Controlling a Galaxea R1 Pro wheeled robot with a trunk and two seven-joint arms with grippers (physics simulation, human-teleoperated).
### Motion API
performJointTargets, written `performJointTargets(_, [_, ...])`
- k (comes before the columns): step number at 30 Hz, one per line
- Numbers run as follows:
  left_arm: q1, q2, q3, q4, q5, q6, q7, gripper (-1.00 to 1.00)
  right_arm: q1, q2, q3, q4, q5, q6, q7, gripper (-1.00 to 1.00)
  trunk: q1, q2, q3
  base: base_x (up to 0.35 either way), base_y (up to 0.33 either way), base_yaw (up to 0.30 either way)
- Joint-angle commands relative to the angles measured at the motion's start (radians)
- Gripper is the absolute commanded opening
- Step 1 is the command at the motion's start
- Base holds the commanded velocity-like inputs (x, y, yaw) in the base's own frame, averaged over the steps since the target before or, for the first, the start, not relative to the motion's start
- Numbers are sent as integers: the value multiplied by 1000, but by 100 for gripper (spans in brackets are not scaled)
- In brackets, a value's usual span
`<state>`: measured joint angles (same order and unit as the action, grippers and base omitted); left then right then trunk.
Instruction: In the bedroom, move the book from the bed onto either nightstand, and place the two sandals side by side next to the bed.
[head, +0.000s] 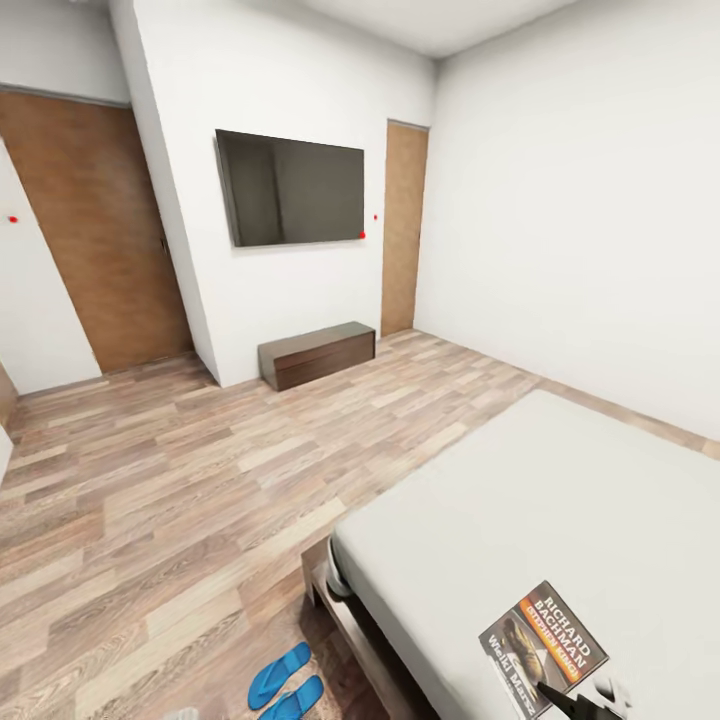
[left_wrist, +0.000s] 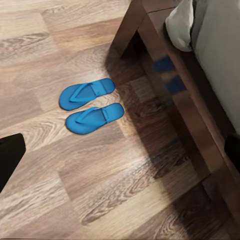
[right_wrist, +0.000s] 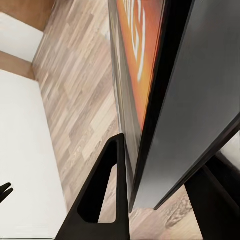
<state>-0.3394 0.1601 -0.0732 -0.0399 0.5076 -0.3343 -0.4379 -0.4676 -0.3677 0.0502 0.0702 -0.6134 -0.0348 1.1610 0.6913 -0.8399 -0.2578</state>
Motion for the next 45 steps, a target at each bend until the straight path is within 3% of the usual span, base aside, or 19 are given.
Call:
performJointTargets(1, [-1,0,-7,2,9,-3,-4,100,-2,0,4,3,-6,-4,5,-100,0,-1,-2,0,0,280])
performJointTargets(40, [-1,-1,-7,3,9,-3,-4,100,-2,0,-5,5,-11,-31,-1,-100,0,-1,-18,0,0,279])
performJointTargets(44, [-1,0,-7,3,9,-3,-4,100,-2,-1,-7,7,-14,-36,-51,-100,0,-1,-20,0,0,256])
performJointTargets(45, [-1,-1,-7,3,9,-3,-4,100,-2,-1,-7,7,-16,-37,-94,-100,0,-1,-20,0,0,243])
